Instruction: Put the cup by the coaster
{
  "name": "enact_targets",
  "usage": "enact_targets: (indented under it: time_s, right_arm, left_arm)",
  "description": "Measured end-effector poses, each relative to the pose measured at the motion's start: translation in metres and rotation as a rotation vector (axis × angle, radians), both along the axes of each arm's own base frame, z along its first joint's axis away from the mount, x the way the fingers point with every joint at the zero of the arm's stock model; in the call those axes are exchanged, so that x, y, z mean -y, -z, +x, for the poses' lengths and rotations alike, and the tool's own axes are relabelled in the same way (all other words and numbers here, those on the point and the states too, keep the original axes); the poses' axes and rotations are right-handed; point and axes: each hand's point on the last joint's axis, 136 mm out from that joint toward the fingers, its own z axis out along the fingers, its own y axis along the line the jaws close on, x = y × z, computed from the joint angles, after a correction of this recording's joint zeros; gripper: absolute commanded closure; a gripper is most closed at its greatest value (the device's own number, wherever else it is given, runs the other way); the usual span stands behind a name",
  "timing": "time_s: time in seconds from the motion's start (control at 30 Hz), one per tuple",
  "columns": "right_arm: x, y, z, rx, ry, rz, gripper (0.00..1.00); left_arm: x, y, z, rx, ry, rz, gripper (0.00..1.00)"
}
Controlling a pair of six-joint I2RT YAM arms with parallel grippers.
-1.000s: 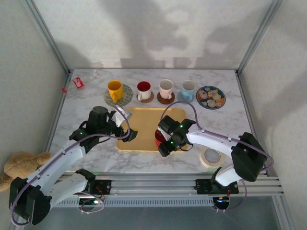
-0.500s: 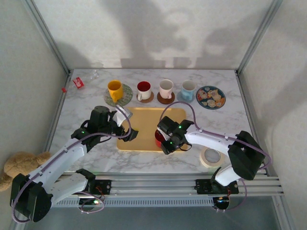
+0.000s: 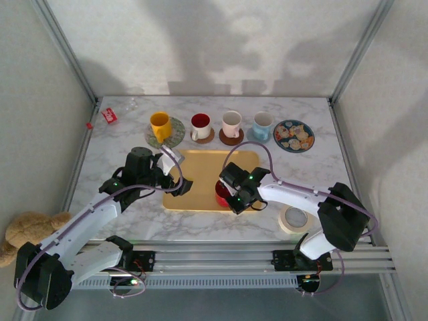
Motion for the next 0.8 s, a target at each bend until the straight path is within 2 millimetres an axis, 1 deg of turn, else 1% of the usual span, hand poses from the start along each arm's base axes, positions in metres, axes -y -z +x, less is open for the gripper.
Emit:
enact_targets:
  time_s: [0.07, 0.23, 0.4, 0.47, 0.57, 0.67, 0.8]
  right_arm:
    - [0.0, 0.0, 0.0, 0.004, -0.002, -0.001, 1.0]
    - [0.002, -0.005, 0.001, 0.017, -0.011, 0.001, 1.0]
    - [0.004, -0.018, 0.0, 0.042, -0.036, 0.017, 1.0]
    - [0.004, -0.027, -0.001, 0.055, -0.05, 0.027, 1.0]
    - [0.003, -0.047, 0.002, 0.088, -0.069, 0.058, 1.0]
    - [0.003, -0.07, 0.008, 0.129, -0.071, 0.095, 1.0]
    - [0.011, -0.101, 0.022, 0.181, -0.044, 0.134, 1.0]
  left_arm:
    - [0.0, -0.001, 0.0, 0.001, 0.0, -0.001, 0.0]
    - [0.001, -0.007, 0.003, 0.012, 0.0, -0.005, 0.0]
    - [0.003, -0.014, 0.007, 0.029, 0.0, -0.013, 0.0]
    - [0.004, -0.019, 0.009, 0.041, 0.0, -0.018, 0.0]
    - [0.006, -0.028, 0.012, 0.062, 0.0, -0.027, 0.0]
    - [0.008, -0.036, 0.017, 0.083, 0.0, -0.036, 0.0]
    - [0.01, -0.047, 0.025, 0.108, -0.003, -0.045, 0.0]
